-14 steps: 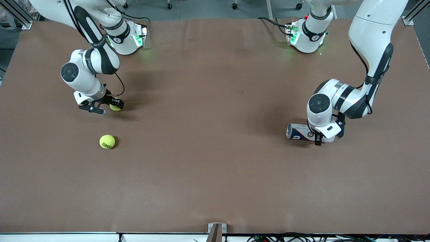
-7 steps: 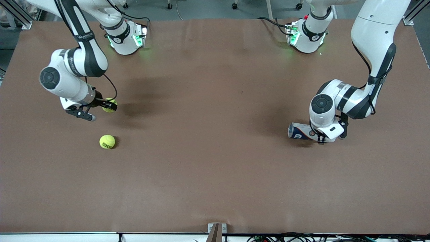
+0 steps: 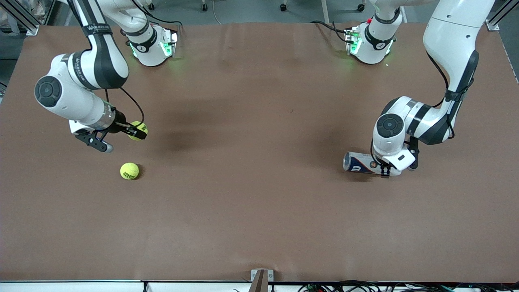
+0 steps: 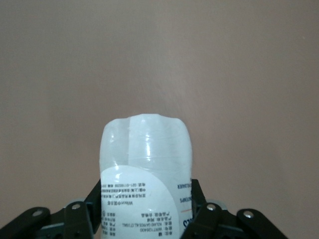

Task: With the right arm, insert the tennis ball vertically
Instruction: 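Close the right gripper around the tennis ball, then lift the ball with the right gripper while the left gripper uprights the tube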

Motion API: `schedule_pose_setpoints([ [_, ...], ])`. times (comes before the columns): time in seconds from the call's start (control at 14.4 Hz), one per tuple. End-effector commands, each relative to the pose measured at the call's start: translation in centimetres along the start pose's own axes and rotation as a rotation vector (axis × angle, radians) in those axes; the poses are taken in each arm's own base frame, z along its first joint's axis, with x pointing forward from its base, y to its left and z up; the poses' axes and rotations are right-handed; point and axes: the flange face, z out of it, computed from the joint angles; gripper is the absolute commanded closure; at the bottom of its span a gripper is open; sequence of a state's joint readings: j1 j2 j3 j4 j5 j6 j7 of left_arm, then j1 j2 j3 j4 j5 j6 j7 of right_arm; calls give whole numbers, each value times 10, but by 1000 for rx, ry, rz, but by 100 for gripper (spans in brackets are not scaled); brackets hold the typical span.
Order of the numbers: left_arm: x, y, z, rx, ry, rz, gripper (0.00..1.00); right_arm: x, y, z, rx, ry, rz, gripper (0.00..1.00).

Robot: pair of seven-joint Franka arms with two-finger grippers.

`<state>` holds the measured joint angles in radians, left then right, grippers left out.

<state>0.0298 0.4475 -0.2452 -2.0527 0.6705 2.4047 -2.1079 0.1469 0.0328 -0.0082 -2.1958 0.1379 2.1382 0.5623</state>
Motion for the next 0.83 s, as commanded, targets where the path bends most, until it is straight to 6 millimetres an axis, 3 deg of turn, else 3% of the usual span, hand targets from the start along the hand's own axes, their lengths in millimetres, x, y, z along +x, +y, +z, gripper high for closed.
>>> schedule_pose_setpoints([
  [0.0, -7, 8, -38, -28, -77, -75, 33, -11, -28, -7, 34, -13, 71, 99],
  [0.35, -28, 35, -89, -83, -198, -144, 35, -19, -52, -20, 112, -40, 158, 99],
  [0.76, -55, 52, -137, -148, -275, -139, 35, -69, -135, -48, 163, -40, 305, 99],
])
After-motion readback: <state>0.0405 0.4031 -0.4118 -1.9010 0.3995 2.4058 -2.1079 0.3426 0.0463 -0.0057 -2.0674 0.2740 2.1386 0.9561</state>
